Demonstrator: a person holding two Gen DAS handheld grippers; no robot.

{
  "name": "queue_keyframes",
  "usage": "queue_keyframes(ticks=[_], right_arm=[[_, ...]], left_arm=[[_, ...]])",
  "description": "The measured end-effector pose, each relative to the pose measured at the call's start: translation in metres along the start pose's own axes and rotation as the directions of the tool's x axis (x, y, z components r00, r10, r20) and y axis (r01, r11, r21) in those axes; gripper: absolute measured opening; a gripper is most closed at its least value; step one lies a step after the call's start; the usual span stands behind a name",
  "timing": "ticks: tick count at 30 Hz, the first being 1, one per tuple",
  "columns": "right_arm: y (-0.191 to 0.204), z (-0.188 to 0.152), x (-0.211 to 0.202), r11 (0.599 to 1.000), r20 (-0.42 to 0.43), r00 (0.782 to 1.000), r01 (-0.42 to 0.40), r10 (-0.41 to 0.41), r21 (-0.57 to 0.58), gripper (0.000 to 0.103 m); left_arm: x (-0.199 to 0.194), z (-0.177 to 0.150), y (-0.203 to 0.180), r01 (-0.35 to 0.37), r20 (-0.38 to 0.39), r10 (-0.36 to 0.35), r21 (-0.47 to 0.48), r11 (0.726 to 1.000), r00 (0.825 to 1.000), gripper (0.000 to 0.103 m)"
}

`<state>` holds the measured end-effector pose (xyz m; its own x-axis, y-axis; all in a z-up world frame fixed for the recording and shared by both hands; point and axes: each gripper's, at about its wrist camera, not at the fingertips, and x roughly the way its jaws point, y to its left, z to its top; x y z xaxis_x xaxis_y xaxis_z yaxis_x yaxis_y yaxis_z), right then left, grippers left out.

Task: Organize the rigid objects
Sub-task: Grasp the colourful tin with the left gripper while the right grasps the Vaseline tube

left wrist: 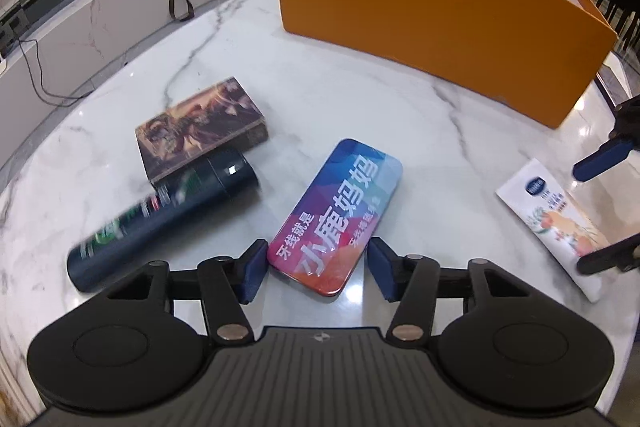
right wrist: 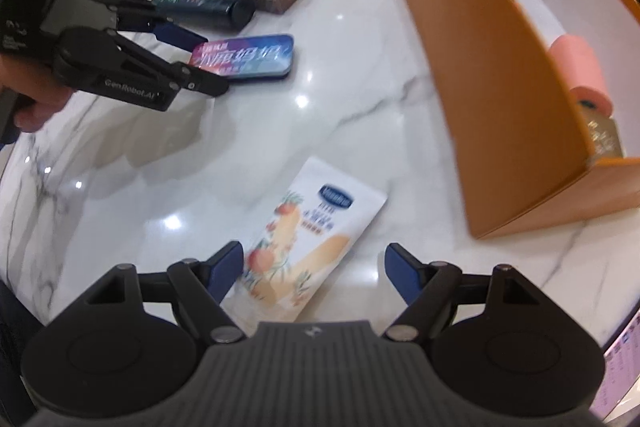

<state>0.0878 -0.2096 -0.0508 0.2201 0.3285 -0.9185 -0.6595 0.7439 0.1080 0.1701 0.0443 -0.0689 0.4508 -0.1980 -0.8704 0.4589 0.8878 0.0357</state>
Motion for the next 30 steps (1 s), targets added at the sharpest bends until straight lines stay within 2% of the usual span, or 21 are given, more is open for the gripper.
queue_keyframes(ticks=[5, 8, 9, 10, 11, 13, 18, 22, 25, 28, 30], right_arm=[[0.005, -0.003, 0.009, 1.000, -0.018, 1.000, -0.015, 0.015, -0.007, 0.073], [0.008, -0.002, 0.007, 0.999, -0.013, 1.000, -0.004, 0.004, -0.050, 0.054], [0.008, -0.001, 0.006, 0.998, -0.009, 1.000, 0.009, -0.010, -0.066, 0.053], [0.007, 0.000, 0.005, 0.996, 0.007, 1.000, 0.025, -0.025, -0.085, 0.053], [0.005, 0.000, 0.005, 0.993, 0.027, 0.999, 0.047, -0.045, -0.105, 0.053], [0.001, 0.002, 0.009, 0.989, 0.043, 0.996, 0.082, -0.077, -0.121, 0.052], [-0.012, 0.007, 0.014, 0.991, 0.066, 0.993, 0.105, -0.099, -0.089, 0.062], [-0.014, 0.007, 0.013, 0.991, 0.068, 0.993, 0.099, -0.093, -0.087, 0.062], [-0.012, 0.009, 0.015, 0.991, 0.063, 0.994, 0.095, -0.089, -0.095, 0.060], [-0.011, 0.009, 0.014, 0.990, 0.061, 0.995, 0.091, -0.085, -0.105, 0.056], [-0.010, 0.007, 0.012, 0.990, 0.060, 0.995, 0.089, -0.082, -0.114, 0.052]], left_arm=[[-0.007, -0.008, -0.016, -0.011, -0.027, 0.011, -0.010, 1.000, 1.000, 0.060], [-0.011, -0.012, -0.024, -0.047, -0.059, 0.045, -0.028, 0.999, 0.997, 0.063], [-0.013, -0.013, -0.026, -0.063, -0.072, 0.060, -0.034, 0.997, 0.996, 0.063], [-0.015, -0.015, -0.030, -0.076, -0.080, 0.073, -0.030, 0.997, 0.994, 0.064], [-0.016, -0.016, -0.034, -0.085, -0.084, 0.084, -0.017, 0.996, 0.993, 0.070], [-0.016, -0.016, -0.039, -0.095, -0.081, 0.096, 0.013, 0.995, 0.992, 0.076], [-0.016, -0.014, -0.040, -0.093, -0.023, 0.094, 0.039, 0.995, 0.995, 0.076], [-0.010, -0.012, -0.038, -0.070, -0.015, 0.070, 0.035, 0.997, 0.997, 0.078], [-0.010, -0.012, -0.037, -0.040, -0.011, 0.040, 0.032, 0.999, 0.999, 0.074], [-0.011, -0.014, -0.039, -0.010, 0.010, 0.010, 0.029, 1.000, 1.000, 0.056], [-0.011, -0.015, -0.043, -0.020, 0.012, 0.020, 0.022, 1.000, 1.000, 0.055]])
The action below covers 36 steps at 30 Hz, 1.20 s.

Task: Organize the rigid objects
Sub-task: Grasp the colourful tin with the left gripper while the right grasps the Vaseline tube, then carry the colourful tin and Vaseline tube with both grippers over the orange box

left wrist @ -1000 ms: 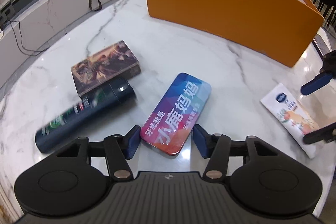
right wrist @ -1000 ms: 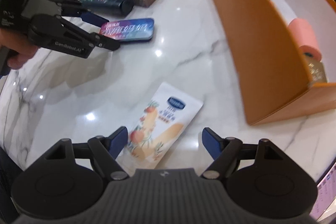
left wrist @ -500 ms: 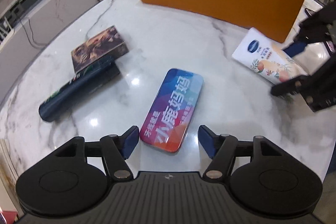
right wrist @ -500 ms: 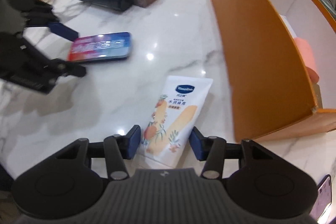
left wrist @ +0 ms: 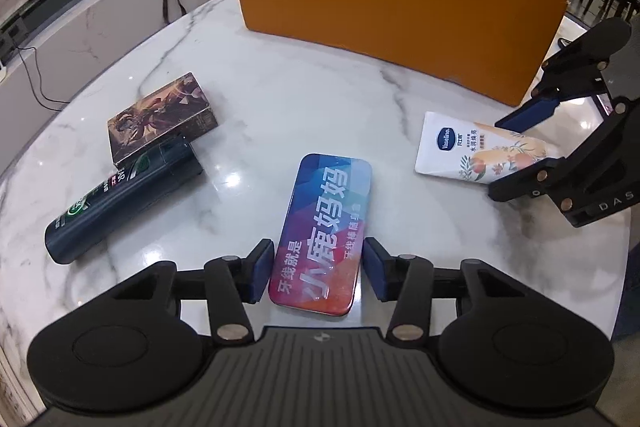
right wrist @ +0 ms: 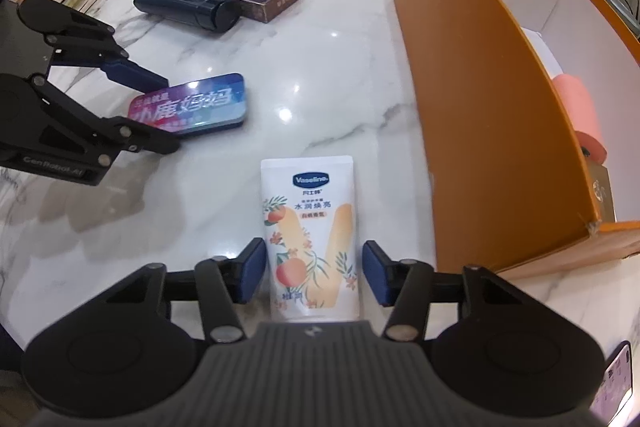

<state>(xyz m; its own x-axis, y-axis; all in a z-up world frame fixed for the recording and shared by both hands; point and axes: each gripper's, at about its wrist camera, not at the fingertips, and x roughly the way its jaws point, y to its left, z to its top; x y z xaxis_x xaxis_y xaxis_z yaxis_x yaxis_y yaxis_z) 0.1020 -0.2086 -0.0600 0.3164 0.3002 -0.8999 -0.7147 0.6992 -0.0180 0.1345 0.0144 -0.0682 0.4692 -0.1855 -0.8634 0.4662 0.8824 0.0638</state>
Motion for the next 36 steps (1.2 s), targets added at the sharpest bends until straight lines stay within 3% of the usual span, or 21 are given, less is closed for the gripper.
queue_keyframes(ticks=[6, 8, 10, 13, 15, 16, 36], right_arm=[[0.000, -0.001, -0.001, 1.000, -0.009, 1.000, -0.003, 0.003, -0.011, 0.052], [0.000, -0.001, -0.002, 1.000, -0.020, 1.000, -0.007, 0.007, -0.019, 0.052], [0.001, -0.001, -0.002, 1.000, -0.028, 1.000, -0.010, 0.010, -0.024, 0.052], [0.000, -0.001, -0.002, 1.000, -0.029, 0.999, -0.013, 0.012, -0.026, 0.052], [0.000, 0.000, -0.002, 0.999, -0.030, 0.999, -0.016, 0.015, -0.029, 0.048], [0.000, 0.000, -0.002, 0.999, -0.030, 0.999, -0.016, 0.015, -0.030, 0.048], [0.002, 0.016, -0.018, 1.000, 0.025, 1.000, -0.019, 0.019, 0.001, 0.047]], left_arm=[[-0.005, -0.005, -0.012, -0.020, -0.028, 0.020, -0.004, 1.000, 0.999, 0.056], [-0.004, -0.006, -0.014, -0.040, -0.011, 0.040, 0.005, 0.999, 0.999, 0.070], [-0.002, -0.007, -0.014, -0.047, 0.008, 0.047, 0.002, 0.999, 0.999, 0.076], [0.001, -0.005, -0.008, 0.014, 0.020, -0.013, -0.049, 0.999, 1.000, 0.073], [0.002, -0.004, -0.007, 0.032, 0.032, -0.030, -0.060, 0.998, 0.999, 0.065], [0.001, -0.003, -0.008, 0.032, 0.034, -0.030, -0.059, 0.998, 0.999, 0.054], [-0.020, 0.003, 0.002, -0.020, 0.069, 0.027, -0.105, 0.994, 0.997, 0.051]])
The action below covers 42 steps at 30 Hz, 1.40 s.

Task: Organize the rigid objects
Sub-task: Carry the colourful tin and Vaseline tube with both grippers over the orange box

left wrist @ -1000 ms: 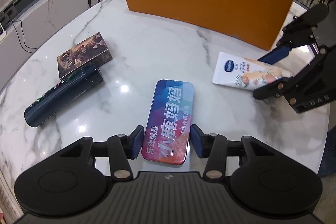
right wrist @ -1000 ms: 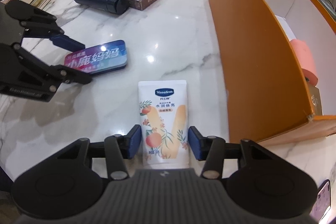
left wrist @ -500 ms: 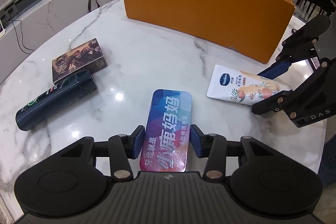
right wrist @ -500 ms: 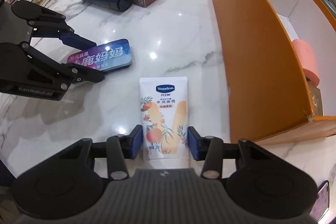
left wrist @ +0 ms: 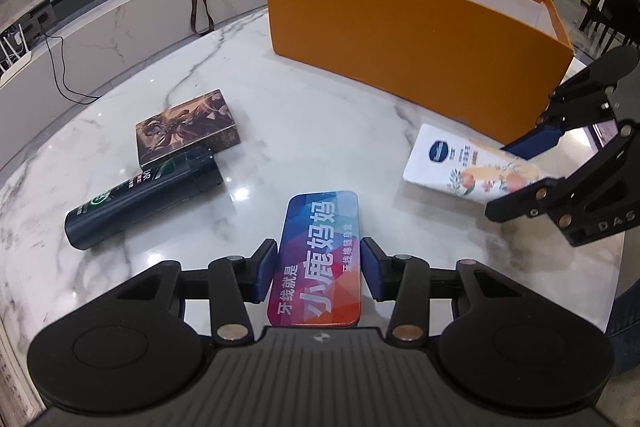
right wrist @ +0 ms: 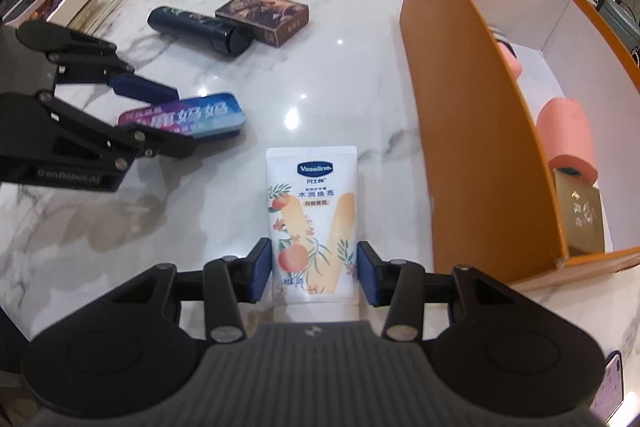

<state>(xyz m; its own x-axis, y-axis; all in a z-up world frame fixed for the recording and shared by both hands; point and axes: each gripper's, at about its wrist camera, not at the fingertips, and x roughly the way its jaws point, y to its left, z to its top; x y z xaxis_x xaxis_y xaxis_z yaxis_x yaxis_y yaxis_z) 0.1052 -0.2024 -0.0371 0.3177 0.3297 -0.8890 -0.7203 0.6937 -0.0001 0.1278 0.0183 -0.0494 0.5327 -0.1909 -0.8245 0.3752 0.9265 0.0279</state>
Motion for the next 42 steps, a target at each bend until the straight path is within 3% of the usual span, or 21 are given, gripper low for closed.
queue_keyframes(ticks=[13, 24, 32, 42], right_arm=[[0.002, 0.012, -0.009, 1.000, 0.037, 0.999, -0.005, 0.004, 0.021, 0.047], [0.006, 0.048, -0.054, 0.997, 0.177, 0.984, -0.027, 0.015, 0.067, 0.047], [-0.005, 0.059, -0.074, 0.992, 0.241, 0.971, -0.038, 0.008, 0.120, 0.047], [-0.040, 0.061, -0.096, 0.977, 0.305, 0.952, -0.062, -0.003, 0.204, 0.047]], left_arm=[[-0.023, 0.011, 0.009, -0.019, 0.060, 0.021, -0.036, 0.999, 0.998, 0.051], [-0.060, 0.033, 0.021, -0.002, 0.148, 0.020, -0.119, 0.993, 0.989, 0.051], [-0.082, 0.055, 0.014, -0.037, 0.159, 0.048, -0.070, 0.997, 0.986, 0.051], [-0.090, 0.108, -0.011, -0.048, 0.201, 0.042, 0.027, 0.998, 0.979, 0.051]])
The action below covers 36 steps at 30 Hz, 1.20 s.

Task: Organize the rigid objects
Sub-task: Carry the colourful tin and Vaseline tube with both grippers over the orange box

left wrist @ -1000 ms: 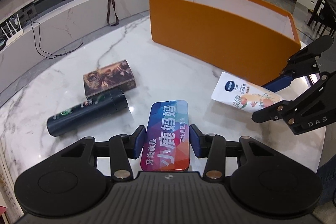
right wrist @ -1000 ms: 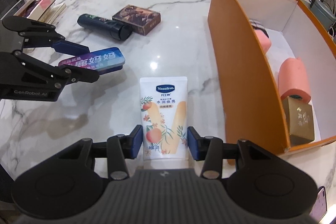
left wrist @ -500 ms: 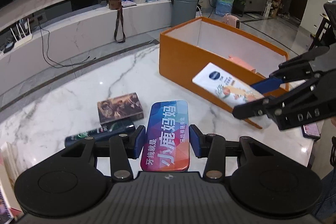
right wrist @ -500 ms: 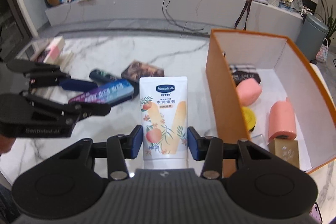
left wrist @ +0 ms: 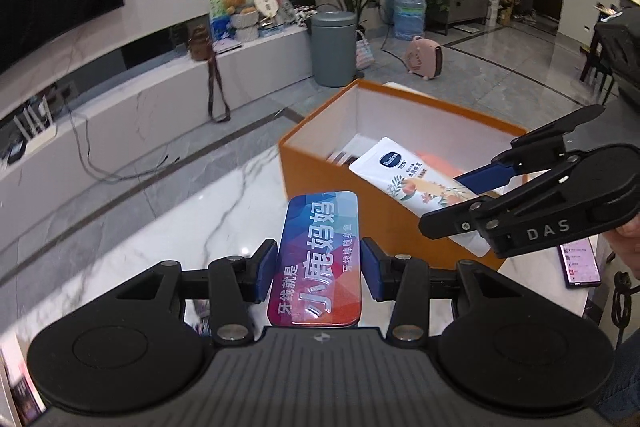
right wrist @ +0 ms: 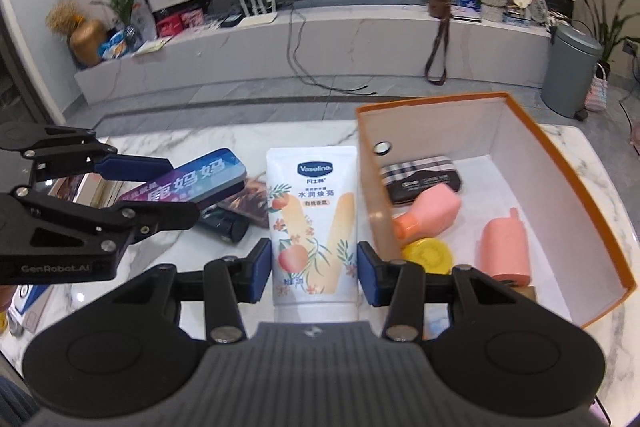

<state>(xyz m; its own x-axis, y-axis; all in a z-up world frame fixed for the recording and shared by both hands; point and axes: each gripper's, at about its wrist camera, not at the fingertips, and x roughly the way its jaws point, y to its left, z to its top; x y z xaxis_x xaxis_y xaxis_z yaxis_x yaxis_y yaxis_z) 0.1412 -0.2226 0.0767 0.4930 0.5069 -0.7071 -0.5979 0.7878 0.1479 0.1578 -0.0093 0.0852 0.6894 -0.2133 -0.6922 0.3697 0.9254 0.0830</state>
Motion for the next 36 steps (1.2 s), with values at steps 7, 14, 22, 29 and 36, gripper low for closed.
queue_keyframes(ticks=[7, 14, 22, 29, 36], right_arm=[[-0.040, 0.009, -0.012, 0.995, 0.041, 0.998, 0.036, -0.040, 0.096, 0.047], [-0.085, 0.015, -0.013, 0.978, 0.047, 0.992, 0.109, -0.119, 0.176, 0.047], [-0.136, 0.013, 0.002, 0.958, -0.033, 0.986, 0.165, -0.162, 0.234, 0.047], [-0.154, 0.013, 0.015, 0.952, -0.056, 0.980, 0.196, -0.188, 0.234, 0.047], [-0.167, 0.014, 0.030, 0.943, -0.066, 0.974, 0.228, -0.218, 0.242, 0.047]], left_arm=[[0.017, 0.033, -0.023, 0.036, 0.022, -0.037, 0.043, 0.998, 0.999, 0.051], [0.045, 0.059, -0.054, 0.080, 0.024, -0.082, 0.070, 0.994, 0.996, 0.051], [0.090, 0.072, -0.081, 0.108, -0.016, -0.107, 0.085, 0.990, 0.994, 0.051], [0.127, 0.073, -0.096, 0.117, -0.075, -0.112, 0.074, 0.990, 0.991, 0.051], [0.154, 0.073, -0.090, 0.093, -0.096, -0.094, -0.017, 0.996, 0.991, 0.051]])
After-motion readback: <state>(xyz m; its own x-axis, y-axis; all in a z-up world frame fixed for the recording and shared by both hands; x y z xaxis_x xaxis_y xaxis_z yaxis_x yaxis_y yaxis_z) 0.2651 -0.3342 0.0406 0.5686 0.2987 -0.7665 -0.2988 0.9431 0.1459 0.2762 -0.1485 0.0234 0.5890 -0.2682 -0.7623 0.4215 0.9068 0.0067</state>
